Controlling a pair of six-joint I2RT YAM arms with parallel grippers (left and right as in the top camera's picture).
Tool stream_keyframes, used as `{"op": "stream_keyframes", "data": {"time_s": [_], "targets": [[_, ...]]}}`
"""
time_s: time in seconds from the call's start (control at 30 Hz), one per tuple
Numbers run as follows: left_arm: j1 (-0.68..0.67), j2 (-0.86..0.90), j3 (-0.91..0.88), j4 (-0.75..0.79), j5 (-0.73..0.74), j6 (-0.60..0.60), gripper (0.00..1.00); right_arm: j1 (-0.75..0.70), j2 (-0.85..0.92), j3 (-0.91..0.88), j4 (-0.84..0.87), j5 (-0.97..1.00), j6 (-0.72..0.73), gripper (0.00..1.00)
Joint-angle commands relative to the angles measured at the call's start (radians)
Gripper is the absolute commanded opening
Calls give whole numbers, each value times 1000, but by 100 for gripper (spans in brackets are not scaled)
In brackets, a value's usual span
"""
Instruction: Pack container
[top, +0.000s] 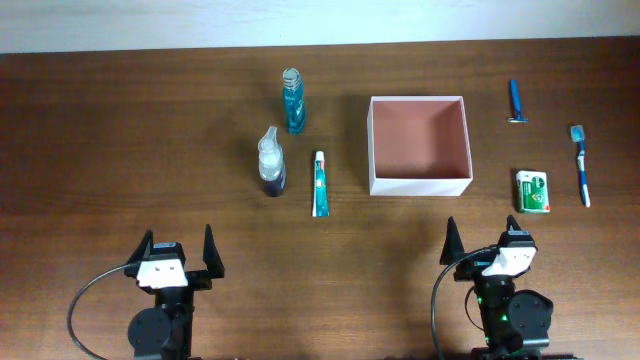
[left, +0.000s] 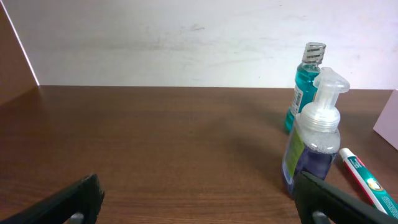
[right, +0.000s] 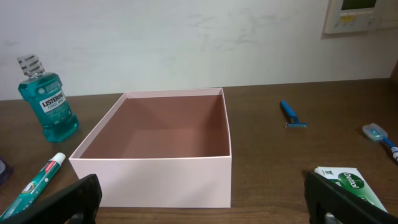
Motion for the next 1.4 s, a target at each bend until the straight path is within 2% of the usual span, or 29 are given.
{"op": "stream_keyframes", "data": {"time_s": [0.0,0.27,0.37,0.47,0.57,0.7,0.83,0.9,1.0,1.1,1.13,1.2,1.27,1.37], "targets": [[6,-5,-2,-7,11,-13,100,8,-6,-5,-6,-2,-8,99],[6,-5,-2,17,11,-13,99,8,-6,-5,-6,-2,-8,99],[7,-5,-2,177,44,-13,99,8,-6,-5,-6,-2,-8,99],[8,-5,2,386,194,-26,99,8,-6,-5,-6,-2,-8,99],[8,15,39,453,285,-142,100,8,-6,-5,-6,-2,-8,99],[8,97,165,402,337,-138,99,8,-6,-5,-6,-2,-8,99],[8,270,396,345,402,10,99,8,-6,-5,-6,-2,-8,99],[8,490,653,244,508,95,99,8,-6,-5,-6,-2,-8,99],[8,727,925,108,713,178,99,8,-6,-5,-6,-2,-8,99],[8,908,1133,44,842,174,99,8,-6,-5,-6,-2,-8,99],[8,1000,1232,43,964,164,99,8,-6,-5,-6,-2,-7,99],[4,1102,1341,29,1062,145,99,8,-6,-5,-6,-2,-8,99],[-16,1199,1458,-66,1056,123,99,8,-6,-5,-6,-2,-8,99],[-80,1322,1645,-336,853,140,99,8,-6,-5,-6,-2,-7,99]]}}
